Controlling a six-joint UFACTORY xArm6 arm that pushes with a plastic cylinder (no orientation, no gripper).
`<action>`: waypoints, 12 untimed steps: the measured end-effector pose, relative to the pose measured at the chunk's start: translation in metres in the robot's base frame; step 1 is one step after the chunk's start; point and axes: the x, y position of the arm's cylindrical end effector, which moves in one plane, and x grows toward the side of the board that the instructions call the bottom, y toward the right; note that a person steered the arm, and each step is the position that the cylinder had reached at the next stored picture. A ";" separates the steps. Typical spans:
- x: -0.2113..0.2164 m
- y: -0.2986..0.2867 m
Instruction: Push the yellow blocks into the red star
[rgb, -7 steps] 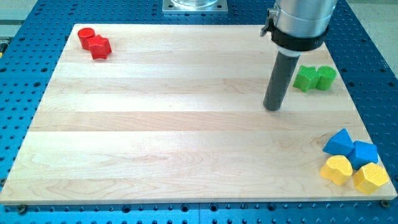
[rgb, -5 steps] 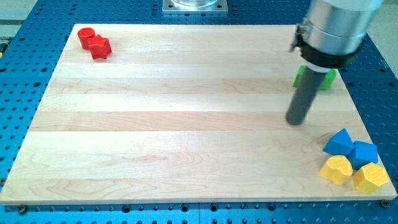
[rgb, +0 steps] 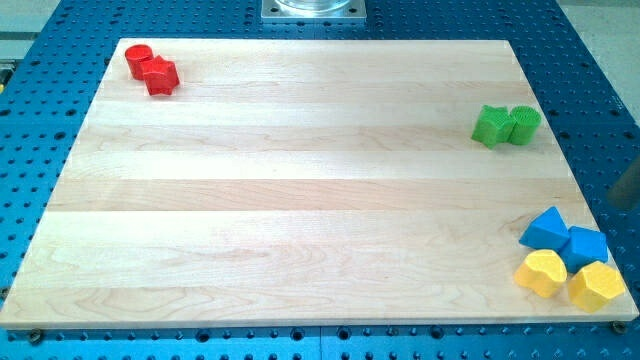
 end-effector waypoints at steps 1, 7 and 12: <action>0.037 0.000; 0.117 -0.086; 0.055 -0.200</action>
